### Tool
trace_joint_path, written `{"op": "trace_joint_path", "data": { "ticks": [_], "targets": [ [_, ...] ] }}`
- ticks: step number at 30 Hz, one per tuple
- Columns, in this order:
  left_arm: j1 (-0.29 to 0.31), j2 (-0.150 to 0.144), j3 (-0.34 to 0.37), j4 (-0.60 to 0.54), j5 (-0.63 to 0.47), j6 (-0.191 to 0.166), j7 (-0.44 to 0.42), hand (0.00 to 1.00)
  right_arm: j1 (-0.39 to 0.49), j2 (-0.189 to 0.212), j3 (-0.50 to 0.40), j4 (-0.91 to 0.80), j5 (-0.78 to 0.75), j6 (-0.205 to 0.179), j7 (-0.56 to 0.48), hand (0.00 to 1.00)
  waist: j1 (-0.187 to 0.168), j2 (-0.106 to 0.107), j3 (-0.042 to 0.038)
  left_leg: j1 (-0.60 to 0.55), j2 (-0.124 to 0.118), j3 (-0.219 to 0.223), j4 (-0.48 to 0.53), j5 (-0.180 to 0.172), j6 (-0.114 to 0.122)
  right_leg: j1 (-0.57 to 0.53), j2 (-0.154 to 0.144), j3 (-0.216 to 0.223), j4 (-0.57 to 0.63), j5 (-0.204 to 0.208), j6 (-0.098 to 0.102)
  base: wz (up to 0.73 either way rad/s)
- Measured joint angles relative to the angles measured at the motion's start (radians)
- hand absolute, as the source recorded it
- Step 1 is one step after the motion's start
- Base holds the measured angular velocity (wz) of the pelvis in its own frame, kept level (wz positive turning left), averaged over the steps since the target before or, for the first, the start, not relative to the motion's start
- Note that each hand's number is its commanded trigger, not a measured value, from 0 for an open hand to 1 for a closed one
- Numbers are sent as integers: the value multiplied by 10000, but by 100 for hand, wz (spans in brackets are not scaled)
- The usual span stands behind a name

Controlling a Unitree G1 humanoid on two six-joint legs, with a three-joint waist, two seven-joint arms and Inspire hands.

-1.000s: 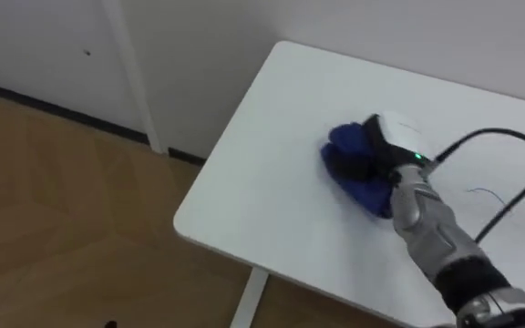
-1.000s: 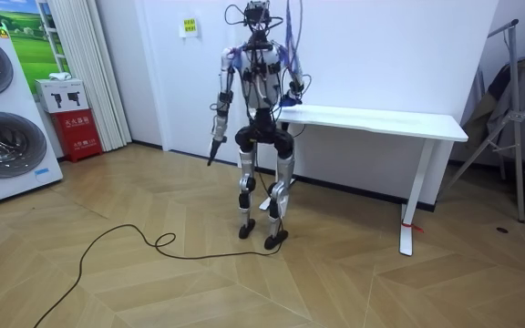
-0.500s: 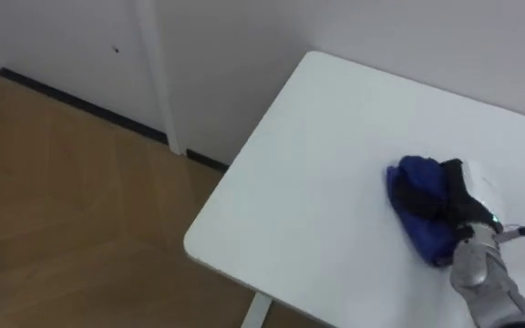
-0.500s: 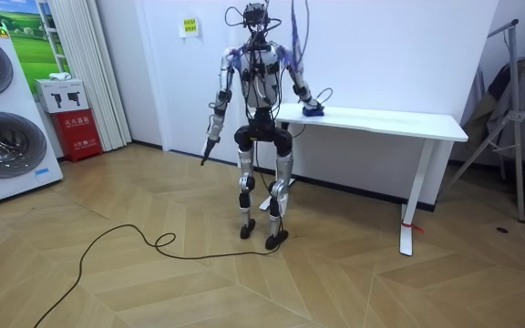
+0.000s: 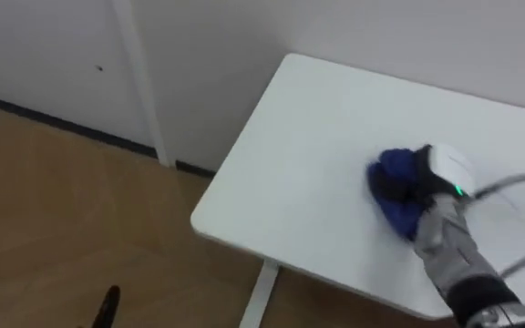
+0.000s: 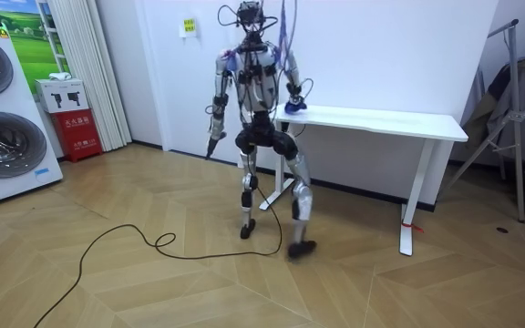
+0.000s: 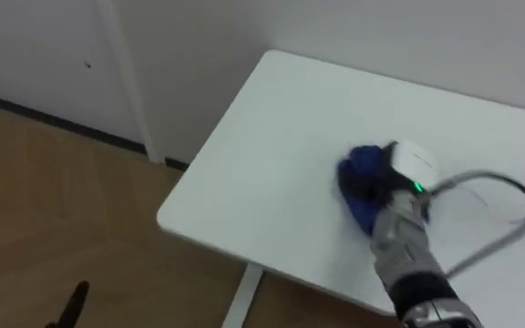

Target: Wipe table

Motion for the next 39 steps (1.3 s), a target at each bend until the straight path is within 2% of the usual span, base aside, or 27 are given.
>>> {"op": "trace_joint_path", "data": {
  "ticks": [2, 3, 5, 6, 7, 8, 9, 10, 11, 12, 13, 15, 16, 17, 18, 19, 20, 22, 23, 25, 27, 28, 30, 31, 34, 36, 39],
  "targets": [
    [196, 381, -1, -243, 28, 73, -34, 0, -68, -281, -299, 251, 7, -203, -157, 100, -33, -138, -61, -683, 509, -902, 62, 341, -584, 629, 108, -396, -2067, 1057, 152, 94],
    [254, 502, -1, -253, 35, 149, -43, 0, -50, -376, -369, 436, 19, -283, -167, 100, -44, -183, -70, -732, 605, -1109, 54, 418, -750, 783, 141, -601, -2453, 1345, 175, 75],
    [566, 1031, 375, -366, 98, 393, -151, 0, 661, -535, -1189, 587, 231, -741, -336, 100, -164, -498, -50, -620, 1102, -1542, -125, 646, -1506, 910, 531, -915, -2858, 2176, 300, 39],
    [719, 1102, 587, -413, 98, 399, -164, 0, 833, -568, -1296, 566, 229, -806, -349, 100, -161, -573, -73, -499, 1257, -1494, -204, 685, -1729, 837, 616, -1137, -2680, 1863, 715, -18],
    [1011, 1057, 958, -401, 75, 424, -148, 0, 1192, -831, -1358, 478, 240, -921, -405, 100, -243, -409, -105, -167, 1878, -1306, -483, 892, -2094, 814, 992, -1252, -2107, 1160, 1097, -20],
    [1263, 995, 1077, -459, 5, 432, -213, 0, 1612, -1229, -1474, 334, 265, -974, -459, 100, -563, -340, -115, 92, 2268, -1198, -984, 1300, -1869, 723, 1261, -1403, -1526, 515, 678, 0],
    [1392, 958, 1092, -503, -2, 431, -216, 0, 1879, -1413, -1603, 288, 274, -975, -496, 100, -741, -400, -153, 190, 2369, -1090, -1292, 1556, -1561, 684, 1345, -1465, -1326, 270, 586, 42],
    [1533, 809, 1158, -555, 34, 436, -215, 0, 2282, -1709, -1962, 279, 287, -864, -398, 100, -1060, -438, -188, 251, 2542, -754, -1596, 2199, -1022, 721, 1485, -1668, -1074, -125, 278, 36],
    [1672, 591, 1172, -551, 109, 440, -216, 0, 2501, -1872, -2321, 310, 317, -599, -273, 100, -1241, -418, -184, 302, 2576, -430, -1416, 2551, -1038, 785, 1620, -1701, -975, -341, -25, 19],
    [1728, 484, 1170, -549, 123, 440, -229, 0, 2573, -1928, -2402, 322, 317, -482, -224, 100, -1293, -386, -169, 305, 2559, -236, -1172, 2534, -1051, 821, 1695, -1684, -980, -417, -163, -25],
    [1810, 300, 1158, -543, 126, 439, -256, 0, 2604, -1948, -2511, 259, 312, -345, -92, 100, -1329, -464, -100, 170, 2384, -154, -430, 2245, -1024, 819, 1722, -1641, -984, -521, -389, -52],
    [1806, 57, 1118, -535, 118, 466, -378, 0, 2529, -1830, -2464, -333, 267, -57, 313, 100, -1304, -153, -74, -217, 1991, -189, 997, 1366, -830, 860, 2048, -1464, -1089, -554, -598, -57],
    [1789, -32, 939, -534, 110, 464, -451, 0, 2328, -1527, -2230, -608, 157, 124, 476, 100, -1161, -70, -21, -384, 1471, -192, 1654, 753, -670, 843, 2231, -1233, -1136, -568, -735, -78],
    [1775, -174, 896, -525, 122, 477, -477, 0, 1926, -1174, -1852, -825, 4, 323, 614, 100, -892, -31, -1, -435, 729, -190, 1798, 269, -419, 702, 2348, -813, -1107, -555, -833, -89],
    [1764, -232, 824, -523, 115, 490, -490, 0, 1670, -1001, -1530, -955, -41, 418, 685, 100, -778, 0, 26, -496, 353, -171, 1720, 136, -274, 599, 2406, -643, -1104, -541, -868, -98],
    [1712, -270, 682, -520, 87, 500, -624, 0, 1079, -684, -1006, -1126, -146, 446, 773, 100, -591, 146, 51, -677, -302, -82, 1337, 116, -126, 385, 2550, -337, -1114, -517, -940, -72],
    [1641, -288, 644, -520, -13, 505, -667, 0, 479, -329, -344, -1256, -172, 393, 806, 100, -484, 204, 150, -747, -807, -52, 774, 157, 445, 212, 2744, -240, -1170, -520, -1028, -55],
    [1399, -239, 645, -579, -377, 515, -626, 0, 20, -84, 274, -1203, -376, -17, 838, 100, -308, 117, 228, -719, -948, -229, 370, 367, 336, 101, 2909, -140, -1505, -506, -1232, -2],
    [1428, -318, 636, -695, -448, 514, -619, 0, -24, -72, 285, -1252, -484, -322, 825, 100, -181, 70, 177, -666, -1044, -232, -23, 557, 364, 143, 3045, -137, -1817, -446, -1336, 23],
    [1640, -346, 593, -720, -499, 584, -569, 0, 144, -122, 248, -1127, -406, -370, 591, 100, -293, 110, 159, -502, -1278, -482, -558, 751, 382, 424, 3046, -323, -2326, -320, -1288, 52],
    [1880, -332, 809, -1029, -497, 786, -530, 0, 902, -259, -195, -1209, 69, -888, 108, 100, -720, -19, 69, -432, -1553, -910, -1001, 933, 407, 651, 3021, -303, -2746, -156, -972, 86],
    [2107, -347, 993, -1047, -408, 834, -465, 0, 1491, -270, -585, -1131, 346, -1295, -272, 100, -1027, -70, 39, -206, -1712, -1130, -1276, 1014, 418, 955, 2952, -293, -2973, -67, -518, 82],
    [2272, -386, 1365, -1054, -93, 842, -363, 0, 2316, -275, -1250, -1141, 541, -1703, -667, 100, -1406, -183, -76, 200, -1991, -1327, -1603, 1049, 431, 1514, 2890, -433, -3320, -120, -302, 62],
    [2365, -380, 1707, -1096, 21, 841, -311, 0, 2869, -299, -1667, -1230, 626, -1862, -896, 100, -1619, -297, -183, 358, -2049, -1439, -1708, 1049, 430, 1828, 2899, -613, -3540, -113, -243, 38],
    [2431, -326, 2050, -1171, 121, 708, -98, 0, 3801, -482, -2315, -1246, 875, -1957, -1182, 100, -1916, -515, -331, 769, -2193, -1502, -1890, 1048, 430, 2423, 2919, -844, -3878, -45, -146, 23],
    [2279, -348, 1994, -1167, 123, 632, -122, 0, 3813, -508, -2416, -1074, 1038, -1931, -1124, 100, -1909, -572, -338, 958, -2179, -1478, -1990, 1043, 426, 2569, 2930, -806, -3948, -27, -134, -10],
    [1787, -609, 1690, -1156, 115, 632, -165, 0, 3209, -525, -2016, -1131, 1120, -1188, -843, 100, -1642, -406, -263, 938, -2060, -1263, -1992, 1032, 421, 2363, 2975, -427, -3928, 32, -207, -42]
  ]
}}
